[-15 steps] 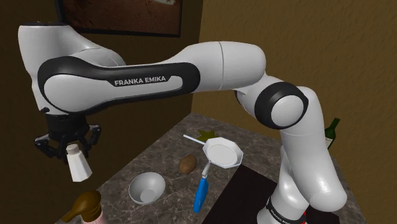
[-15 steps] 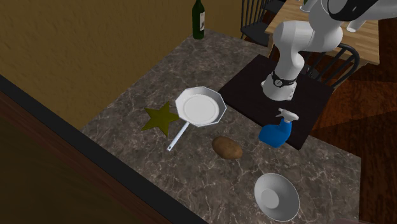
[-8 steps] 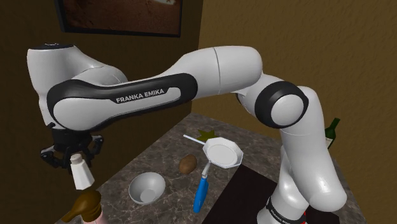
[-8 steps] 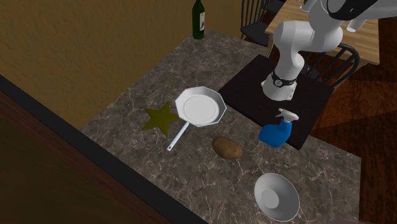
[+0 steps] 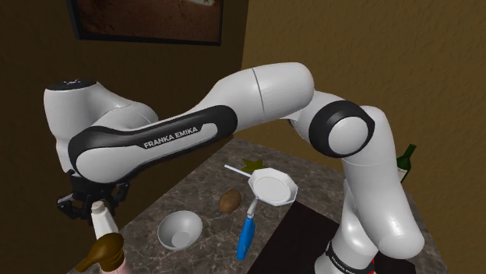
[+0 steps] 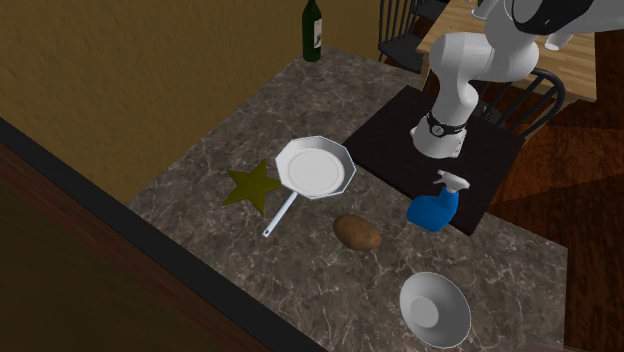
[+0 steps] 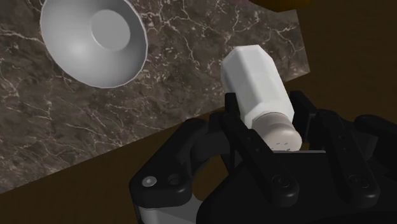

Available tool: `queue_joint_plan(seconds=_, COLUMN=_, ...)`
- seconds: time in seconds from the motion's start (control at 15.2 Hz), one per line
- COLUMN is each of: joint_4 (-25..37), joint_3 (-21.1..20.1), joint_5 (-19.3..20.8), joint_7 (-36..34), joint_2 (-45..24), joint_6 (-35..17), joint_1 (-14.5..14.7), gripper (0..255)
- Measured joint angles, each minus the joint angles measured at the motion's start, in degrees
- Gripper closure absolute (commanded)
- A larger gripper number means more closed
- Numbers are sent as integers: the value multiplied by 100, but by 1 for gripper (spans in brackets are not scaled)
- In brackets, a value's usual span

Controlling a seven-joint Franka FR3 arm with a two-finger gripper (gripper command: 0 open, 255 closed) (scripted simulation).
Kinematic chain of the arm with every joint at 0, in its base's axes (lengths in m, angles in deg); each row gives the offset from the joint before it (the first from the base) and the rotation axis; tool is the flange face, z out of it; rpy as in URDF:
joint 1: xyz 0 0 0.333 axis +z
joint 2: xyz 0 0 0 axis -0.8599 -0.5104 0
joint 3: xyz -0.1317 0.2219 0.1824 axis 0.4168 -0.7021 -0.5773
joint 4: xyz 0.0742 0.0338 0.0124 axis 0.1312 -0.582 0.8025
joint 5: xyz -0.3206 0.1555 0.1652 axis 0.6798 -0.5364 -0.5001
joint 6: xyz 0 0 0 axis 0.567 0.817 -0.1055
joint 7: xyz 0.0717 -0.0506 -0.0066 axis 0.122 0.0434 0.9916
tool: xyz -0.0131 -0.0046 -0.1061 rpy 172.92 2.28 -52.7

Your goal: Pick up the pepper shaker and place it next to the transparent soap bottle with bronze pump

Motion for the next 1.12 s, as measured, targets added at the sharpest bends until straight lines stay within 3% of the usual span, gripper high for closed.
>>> queue_joint_plan(seconds=1.12, joint_4=-636, joint_3=67, joint_5=126, joint_7=-128, joint_2=-424, joint_6=-1051, joint_1=20, gripper=255)
